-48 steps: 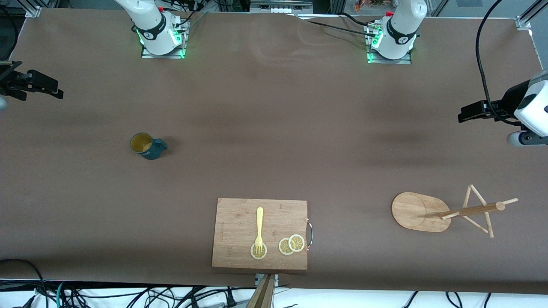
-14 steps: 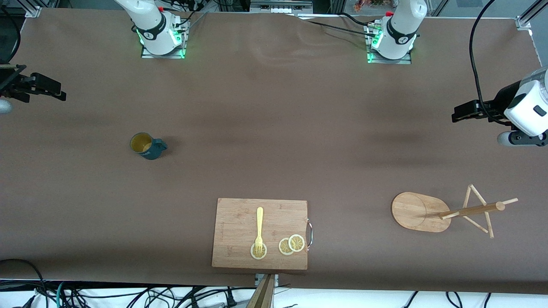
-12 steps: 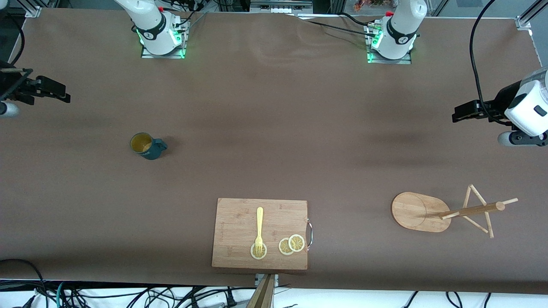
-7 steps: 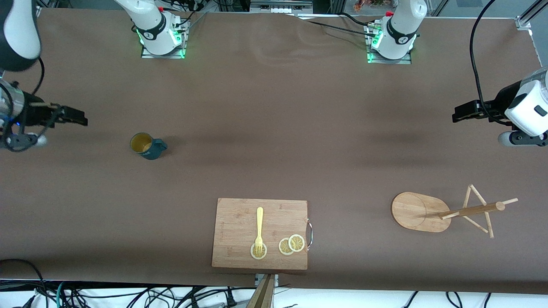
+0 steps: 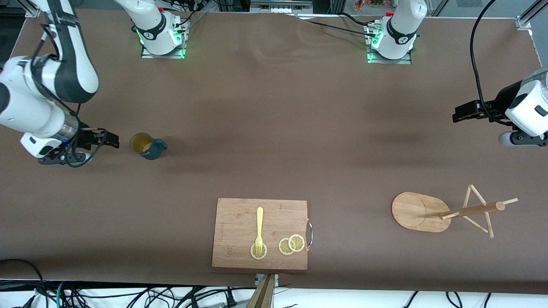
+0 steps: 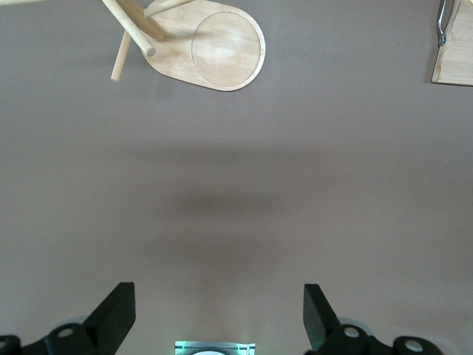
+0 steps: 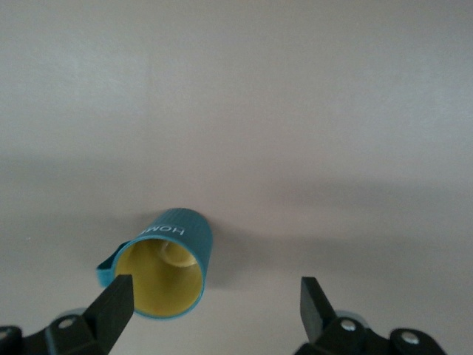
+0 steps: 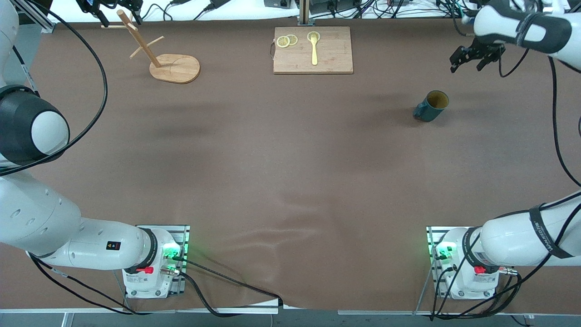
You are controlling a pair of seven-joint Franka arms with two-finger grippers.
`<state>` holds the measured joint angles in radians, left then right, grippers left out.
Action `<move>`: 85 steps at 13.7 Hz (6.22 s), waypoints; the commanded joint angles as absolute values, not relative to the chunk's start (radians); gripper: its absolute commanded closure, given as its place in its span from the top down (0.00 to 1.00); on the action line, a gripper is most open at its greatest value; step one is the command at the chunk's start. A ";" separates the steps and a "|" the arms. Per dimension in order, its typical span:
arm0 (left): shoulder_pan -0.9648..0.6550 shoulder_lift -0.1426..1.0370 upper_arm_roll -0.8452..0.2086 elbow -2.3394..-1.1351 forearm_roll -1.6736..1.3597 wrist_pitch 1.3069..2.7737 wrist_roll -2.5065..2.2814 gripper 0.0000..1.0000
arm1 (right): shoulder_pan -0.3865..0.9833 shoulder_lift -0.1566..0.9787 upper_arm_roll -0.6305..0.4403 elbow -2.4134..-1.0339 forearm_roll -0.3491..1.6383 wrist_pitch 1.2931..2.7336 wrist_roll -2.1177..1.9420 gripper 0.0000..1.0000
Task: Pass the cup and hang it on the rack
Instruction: 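Reach the right gripper down over the teal mug rim, then grasp the teal mug rim with the right gripper and carry it, then set the mug down and open the right gripper while the left gripper approaches, then move the left gripper to the mug handle while the right gripper withdraws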
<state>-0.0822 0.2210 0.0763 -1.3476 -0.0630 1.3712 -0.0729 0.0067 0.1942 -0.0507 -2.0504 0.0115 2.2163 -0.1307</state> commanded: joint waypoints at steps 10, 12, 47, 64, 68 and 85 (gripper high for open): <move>-0.084 0.236 0.078 -1.315 -0.043 1.364 -0.057 1.00 | 0.008 0.221 -0.037 -2.287 0.005 2.523 -0.198 0.65; -0.084 0.236 0.078 -1.315 -0.043 1.364 -0.057 1.00 | 0.008 0.244 -0.037 -2.290 0.005 2.555 -0.202 0.32; -0.092 0.256 0.077 -1.296 -0.052 1.351 -0.054 1.00 | 0.822 0.779 0.006 -1.333 0.020 2.201 1.091 0.00; -0.101 0.215 0.025 -1.684 -0.300 1.417 0.717 1.00 | 0.821 0.514 -0.167 -1.335 0.021 1.857 0.979 1.00; -0.101 0.218 0.018 -1.905 -0.530 1.632 1.038 1.00 | 0.821 0.387 -0.397 -1.333 0.026 1.567 0.576 1.00; -0.098 0.555 -0.175 -2.119 -1.474 2.258 2.443 1.00 | 0.062 0.106 -0.048 -1.593 0.017 1.606 -0.196 1.00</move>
<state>-0.1044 0.5112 -0.1695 -2.1523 -1.4050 2.2536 2.3158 0.1951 0.2217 -0.2100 -1.4634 0.0573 1.5534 -0.2034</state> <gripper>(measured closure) 0.000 0.000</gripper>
